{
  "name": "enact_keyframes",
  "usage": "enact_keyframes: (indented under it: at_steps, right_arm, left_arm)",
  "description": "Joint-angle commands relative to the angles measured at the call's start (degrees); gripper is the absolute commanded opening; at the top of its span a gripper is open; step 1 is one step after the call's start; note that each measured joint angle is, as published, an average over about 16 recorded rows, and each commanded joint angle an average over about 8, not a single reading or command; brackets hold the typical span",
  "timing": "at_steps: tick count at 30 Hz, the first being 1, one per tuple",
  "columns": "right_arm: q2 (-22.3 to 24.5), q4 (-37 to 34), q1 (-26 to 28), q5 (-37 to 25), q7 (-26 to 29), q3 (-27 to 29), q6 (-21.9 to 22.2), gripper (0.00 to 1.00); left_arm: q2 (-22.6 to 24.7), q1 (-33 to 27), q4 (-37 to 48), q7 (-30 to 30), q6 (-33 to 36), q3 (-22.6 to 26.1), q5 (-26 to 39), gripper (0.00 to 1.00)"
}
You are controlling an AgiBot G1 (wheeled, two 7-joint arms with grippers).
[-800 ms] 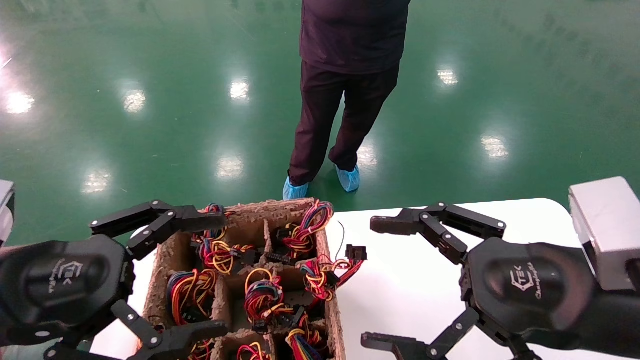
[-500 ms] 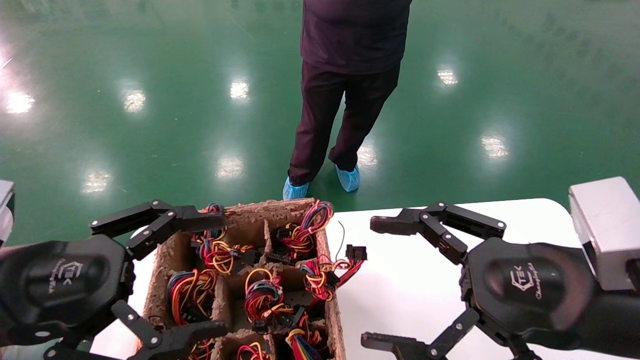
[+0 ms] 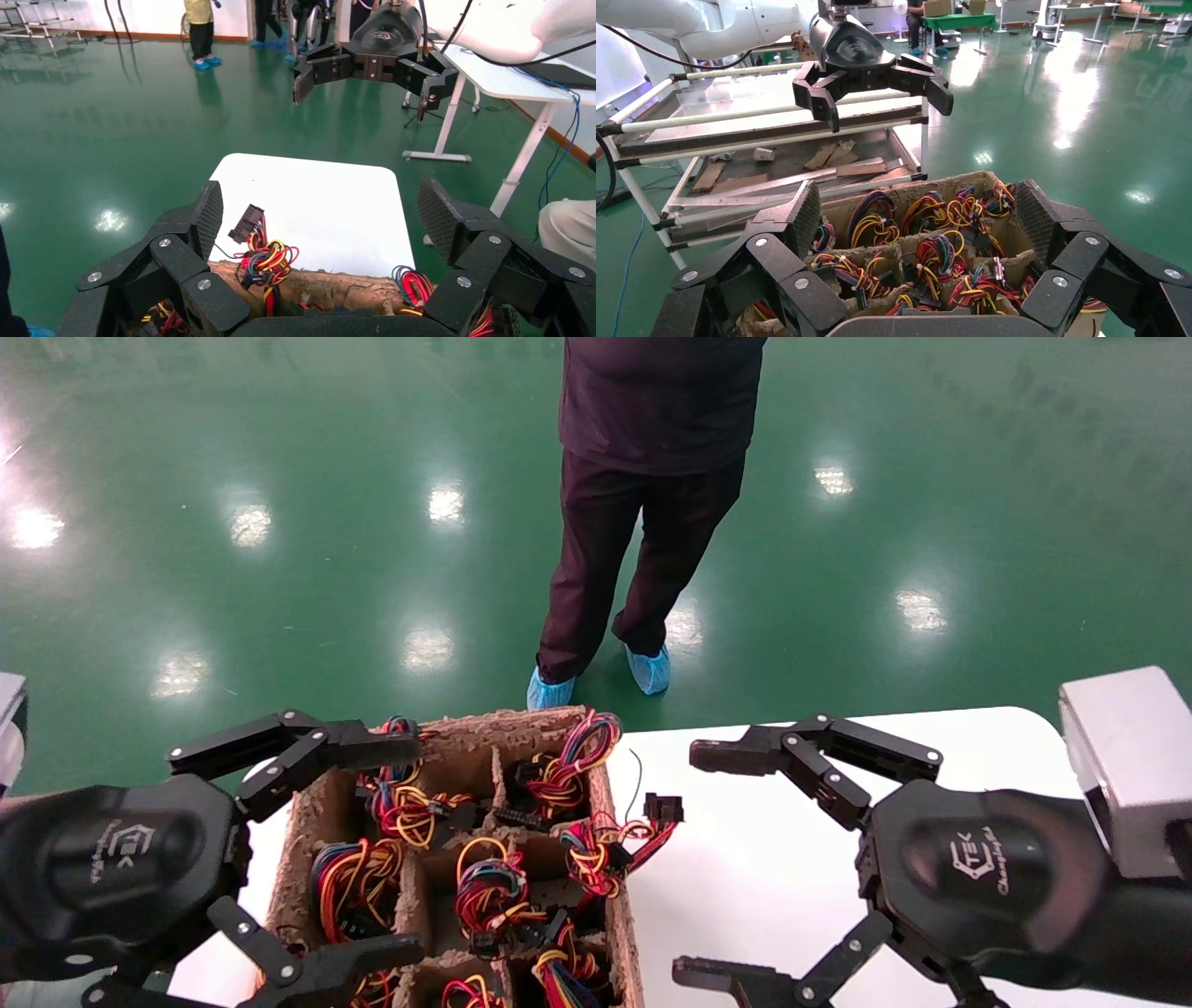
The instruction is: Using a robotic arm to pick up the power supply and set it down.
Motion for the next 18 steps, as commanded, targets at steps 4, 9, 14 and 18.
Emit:
enact_keyframes:
  at_steps: [4,9,14,18]
  right_arm:
    - [0.0,0.0,0.0,0.0,0.0,0.0,0.0,1.0]
    - [0.0,0.0,0.0,0.0,0.0,0.0,0.0,1.0]
    - [0.0,0.0,0.0,0.0,0.0,0.0,0.0,1.0]
    - [0.0,0.0,0.0,0.0,0.0,0.0,0.0,1.0]
  left_arm:
    - [0.0,0.0,0.0,0.0,0.0,0.0,0.0,1.0]
    - [0.0,0.0,0.0,0.0,0.0,0.0,0.0,1.0]
    - [0.0,0.0,0.0,0.0,0.0,0.0,0.0,0.66]
    - [0.0,0.0,0.0,0.0,0.0,0.0,0.0,0.16]
